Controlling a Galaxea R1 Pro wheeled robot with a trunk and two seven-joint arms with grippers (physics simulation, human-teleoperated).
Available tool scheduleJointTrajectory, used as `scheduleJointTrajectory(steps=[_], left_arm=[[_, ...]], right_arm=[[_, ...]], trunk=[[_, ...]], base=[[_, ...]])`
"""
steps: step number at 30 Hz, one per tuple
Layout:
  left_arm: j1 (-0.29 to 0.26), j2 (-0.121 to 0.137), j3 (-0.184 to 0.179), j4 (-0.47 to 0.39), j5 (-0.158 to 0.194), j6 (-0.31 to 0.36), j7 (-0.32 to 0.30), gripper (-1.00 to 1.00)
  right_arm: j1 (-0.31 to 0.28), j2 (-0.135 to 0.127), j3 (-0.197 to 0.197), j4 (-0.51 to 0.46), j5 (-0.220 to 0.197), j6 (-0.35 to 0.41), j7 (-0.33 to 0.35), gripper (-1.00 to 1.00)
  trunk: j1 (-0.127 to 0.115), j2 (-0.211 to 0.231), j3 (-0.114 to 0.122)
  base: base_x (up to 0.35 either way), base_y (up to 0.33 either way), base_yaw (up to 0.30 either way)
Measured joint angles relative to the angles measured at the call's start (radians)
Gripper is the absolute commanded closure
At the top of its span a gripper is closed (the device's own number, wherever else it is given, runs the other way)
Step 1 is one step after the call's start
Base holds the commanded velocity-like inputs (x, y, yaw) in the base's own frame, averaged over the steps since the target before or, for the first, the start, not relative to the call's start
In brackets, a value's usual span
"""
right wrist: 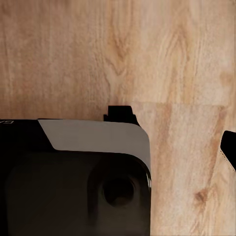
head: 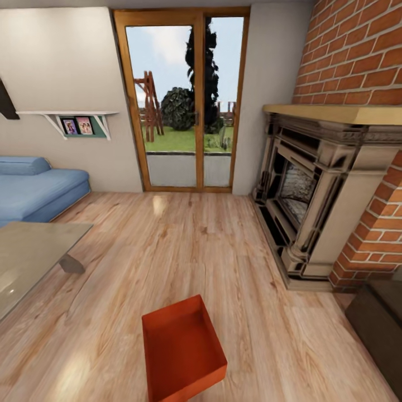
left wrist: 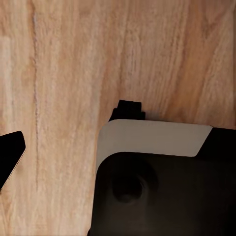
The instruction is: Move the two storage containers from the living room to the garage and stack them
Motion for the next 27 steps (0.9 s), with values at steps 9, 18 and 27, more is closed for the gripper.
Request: scheduleJointTrajectory(steps=[9,18,27], left_arm=[[0.000,0.000,0.000,0.000,0.000,0.000,0.000,-1.00],[0.000,0.000,0.000,0.000,0.000,0.000,0.001,-1.00],[0.000,0.000,0.000,0.000,0.000,0.000,0.001,-1.00]], right_arm=[[0.000,0.000,0.000,0.000,0.000,0.000,0.000,-1.00],[0.000,0.000,0.000,0.000,0.000,0.000,0.000,-1.00],[0.000,0.000,0.000,0.000,0.000,0.000,0.000,-1.00]], trunk=[[0.000,0.000,0.000],[0.001,0.000,0.000],[0.001,0.000,-0.001]], base=[[0.303,0.000,0.000],[0.038,0.000,0.000],[0.001,0.000,0.120]])
